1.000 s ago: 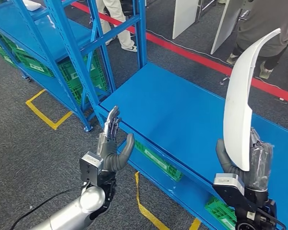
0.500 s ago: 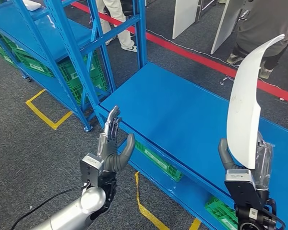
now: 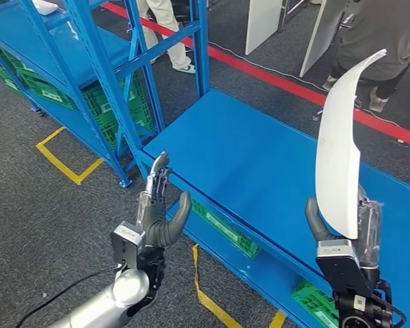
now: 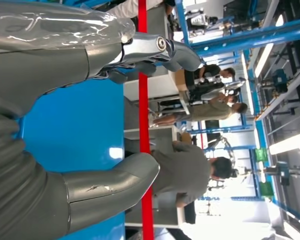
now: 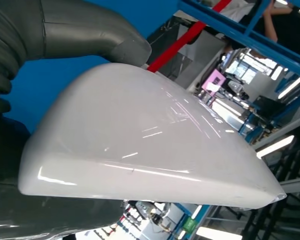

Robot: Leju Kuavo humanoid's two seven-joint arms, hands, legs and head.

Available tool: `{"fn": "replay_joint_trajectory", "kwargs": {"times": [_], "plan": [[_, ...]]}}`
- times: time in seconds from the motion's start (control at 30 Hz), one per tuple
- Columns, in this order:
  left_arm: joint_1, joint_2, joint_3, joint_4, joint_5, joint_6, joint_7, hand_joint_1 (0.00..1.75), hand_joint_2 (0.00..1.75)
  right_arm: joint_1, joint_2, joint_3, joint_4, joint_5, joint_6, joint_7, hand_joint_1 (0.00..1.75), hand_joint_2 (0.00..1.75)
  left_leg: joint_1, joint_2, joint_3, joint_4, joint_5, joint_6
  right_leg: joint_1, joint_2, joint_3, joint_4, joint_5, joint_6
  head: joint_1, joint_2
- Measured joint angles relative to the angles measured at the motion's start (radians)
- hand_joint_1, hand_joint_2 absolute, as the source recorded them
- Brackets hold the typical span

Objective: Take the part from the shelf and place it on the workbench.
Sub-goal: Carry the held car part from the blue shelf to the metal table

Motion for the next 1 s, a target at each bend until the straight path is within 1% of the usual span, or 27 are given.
{"fn": "replay_joint_trajectory", "kwargs": {"times": [0.03,0.1,0.13,0.17,0.2,0.23,0.27,0.3,0.33,0.37,0.43,0.47,0.5,0.53,0.57,0.6,0.63,0.67,0.7,0.73,0.77,0.8,0.83,0.87,0.9,0.97,1.0], "plan": [[0.0,-0.001,0.0,-0.001,0.0,0.0,0.0,0.0,1.75,-0.001,0.0,0.0,-0.001,0.0,0.001,0.0,1.75,1.75,0.005,-0.002,0.008,-0.011,0.005,0.001,0.0,0.0,-0.018,0.044,-0.026,0.003,0.002,0.0],[0.003,-0.003,0.0,-0.001,0.0,0.0,-0.001,0.0,1.75,0.0,0.0,0.001,-0.002,-0.005,0.001,-0.002,1.75,1.75,0.009,-0.008,0.012,-0.014,0.006,0.0,-0.005,0.0,-0.081,0.186,-0.094,0.012,0.007,0.0],[0.006,-0.004,0.0,-0.001,0.0,0.0,-0.001,0.0,1.75,0.0,0.0,0.002,-0.002,-0.008,0.001,-0.003,1.75,1.75,0.011,-0.014,0.012,-0.013,0.005,-0.002,-0.01,0.0,-0.109,0.246,-0.114,0.018,0.008,0.0],[0.008,-0.004,0.0,-0.001,0.0,0.0,-0.001,0.0,1.75,0.001,0.0,0.003,-0.002,-0.011,0.001,-0.004,1.75,1.75,0.015,-0.022,0.012,-0.011,0.003,-0.006,-0.015,0.0,-0.121,0.271,-0.115,0.023,0.008,0.0],[0.011,-0.004,0.0,-0.001,0.0,0.0,-0.002,0.0,1.75,0.001,0.0,0.004,-0.002,-0.012,0.001,-0.006,1.75,1.75,0.02,-0.032,0.012,-0.007,0.0,-0.013,-0.021,0.0,-0.111,0.252,-0.094,0.03,0.008,0.0],[0.012,-0.005,0.0,-0.001,0.0,0.0,-0.002,0.0,1.75,0.001,0.0,0.004,-0.002,-0.013,0.002,-0.006,1.75,1.75,0.027,-0.043,0.013,0.0,-0.005,-0.021,-0.029,0.004,-0.081,0.191,-0.057,0.037,0.008,0.0],[0.013,-0.005,0.0,-0.001,0.0,0.0,-0.003,0.0,1.75,0.001,0.0,0.005,-0.002,-0.013,0.002,-0.007,1.75,1.75,0.033,-0.054,0.012,0.01,-0.012,-0.032,-0.037,0.02,-0.044,0.118,-0.028,0.048,0.009,0.0],[0.013,-0.005,0.0,-0.002,0.0,0.0,-0.003,0.0,1.75,0.001,0.0,0.005,-0.002,-0.013,0.002,-0.007,1.75,1.75,0.036,-0.064,0.006,0.024,-0.02,-0.043,-0.042,0.039,-0.011,0.058,-0.011,0.052,0.013,0.0],[0.013,-0.005,0.0,-0.002,0.0,0.0,-0.004,0.0,1.75,0.001,0.0,0.006,-0.002,-0.013,0.002,-0.008,1.75,1.75,0.037,-0.074,-0.001,0.035,-0.024,-0.053,-0.044,0.053,0.01,0.021,-0.006,0.05,0.015,0.0],[0.013,-0.005,0.0,-0.003,0.001,0.0,-0.004,0.0,1.75,0.001,0.0,0.007,-0.003,-0.013,0.002,-0.008,1.75,1.75,0.037,-0.082,-0.009,0.042,-0.024,-0.062,-0.043,0.062,0.016,0.012,-0.013,0.044,0.016,0.0],[0.014,-0.005,0.0,-0.005,0.001,0.0,-0.005,0.0,1.75,0.001,0.0,0.009,-0.003,-0.013,0.002,-0.009,1.75,1.75,0.04,-0.097,-0.019,0.043,-0.018,-0.074,-0.037,0.044,0.012,0.021,-0.015,0.023,0.012,0.0],[0.015,-0.004,0.0,-0.005,0.001,0.001,-0.005,0.0,1.75,0.0,0.0,0.009,-0.003,-0.013,0.002,-0.01,1.75,1.75,0.04,-0.09,-0.023,0.049,-0.021,-0.078,-0.035,0.034,0.012,0.023,-0.015,0.014,0.008,0.0],[0.015,-0.004,0.0,-0.006,0.001,0.002,-0.005,0.0,1.75,0.0,0.0,0.009,-0.003,-0.014,0.003,-0.011,1.75,1.75,0.039,-0.072,-0.035,0.071,-0.032,-0.079,-0.034,0.023,0.013,0.022,-0.015,0.007,0.004,0.0],[0.014,-0.003,0.0,-0.007,0.001,0.002,-0.005,0.0,1.75,0.0,0.0,0.009,-0.004,-0.014,0.003,-0.012,1.75,1.75,0.037,-0.046,-0.06,0.12,-0.054,-0.08,-0.033,0.01,0.014,0.021,-0.016,-0.001,-0.002,0.0],[0.014,-0.003,0.0,-0.008,0.0,0.003,-0.005,0.0,1.75,0.0,0.0,0.009,-0.004,-0.015,0.004,-0.013,1.75,1.75,0.033,-0.018,-0.098,0.193,-0.085,-0.078,-0.029,-0.003,0.014,0.02,-0.017,-0.006,-0.009,0.0],[0.014,-0.003,0.0,-0.008,0.0,0.003,-0.005,0.0,1.75,0.0,0.0,0.01,-0.004,-0.015,0.005,-0.014,1.75,1.75,0.03,-0.001,-0.144,0.275,-0.117,-0.076,-0.025,-0.016,0.014,0.02,-0.018,-0.01,-0.014,0.0],[0.015,-0.003,0.0,-0.009,0.0,0.003,-0.005,0.0,1.75,0.001,0.0,0.01,-0.004,-0.015,0.005,-0.014,1.75,1.75,0.027,0.007,-0.185,0.347,-0.139,-0.074,-0.02,-0.03,0.014,0.02,-0.02,-0.014,-0.019,0.0],[0.017,-0.002,0.0,-0.009,0.0,0.003,-0.004,0.0,1.75,0.001,0.0,0.01,-0.003,-0.016,0.005,-0.014,1.75,1.75,0.025,0.009,-0.21,0.385,-0.144,-0.069,-0.014,-0.043,0.014,0.02,-0.021,-0.018,-0.021,0.0],[0.018,-0.002,0.0,-0.009,0.0,0.003,-0.004,0.0,1.75,0.001,0.0,0.01,-0.003,-0.016,0.005,-0.014,1.75,1.75,0.021,0.01,-0.212,0.381,-0.129,-0.062,-0.009,-0.056,0.016,0.02,-0.023,-0.021,-0.023,0.0],[0.018,-0.002,0.0,-0.009,0.0,0.003,-0.004,0.0,1.75,0.001,0.0,0.01,-0.003,-0.016,0.005,-0.014,1.75,1.75,0.016,0.014,-0.194,0.336,-0.098,-0.052,-0.004,-0.068,0.019,0.02,-0.026,-0.024,-0.026,0.0],[0.018,-0.001,0.0,-0.009,0.0,0.003,-0.004,0.0,1.75,0.0,0.0,0.01,-0.003,-0.016,0.005,-0.014,1.75,1.75,0.008,0.028,-0.157,0.261,-0.059,-0.039,-0.001,-0.079,0.022,0.019,-0.028,-0.025,-0.028,0.0],[0.017,-0.001,0.0,-0.011,0.0,0.003,-0.004,0.0,1.75,0.0,0.0,0.01,-0.003,-0.016,0.005,-0.014,1.75,1.75,-0.004,0.055,-0.12,0.184,-0.03,-0.026,0.004,-0.089,0.026,0.019,-0.031,-0.025,-0.029,0.0],[0.017,-0.001,0.0,-0.012,0.0,0.003,-0.004,0.0,1.75,0.0,0.0,0.01,-0.003,-0.016,0.005,-0.014,1.75,1.75,-0.014,0.076,-0.091,0.124,-0.01,-0.016,0.007,-0.098,0.028,0.019,-0.034,-0.024,-0.028,0.0],[0.016,-0.002,0.0,-0.014,0.0,0.003,-0.004,0.0,1.75,0.0,0.0,0.01,-0.003,-0.016,0.006,-0.014,1.75,1.75,-0.023,0.092,-0.075,0.089,-0.002,-0.01,0.01,-0.107,0.029,0.018,-0.037,-0.022,-0.027,0.0],[0.016,-0.002,0.0,-0.015,-0.001,0.003,-0.004,0.0,1.75,0.0,0.0,0.011,-0.003,-0.016,0.006,-0.014,1.75,1.75,-0.028,0.094,-0.073,0.078,-0.004,-0.009,0.011,-0.117,0.031,0.017,-0.039,-0.019,-0.025,0.0],[0.018,-0.002,0.0,-0.017,-0.002,0.003,-0.004,0.0,1.75,-0.001,0.0,0.012,-0.003,-0.016,0.01,-0.014,1.75,1.75,-0.025,0.068,-0.072,0.07,0.0,-0.007,0.011,-0.13,0.034,0.015,-0.044,-0.01,-0.024,0.0],[0.019,-0.002,0.0,-0.018,-0.003,0.003,-0.003,0.0,1.75,-0.001,0.0,0.012,-0.004,-0.016,0.013,-0.015,1.75,1.75,-0.021,0.055,-0.069,0.064,0.003,-0.004,0.009,-0.114,0.031,0.026,-0.055,-0.006,-0.022,0.0]]}}
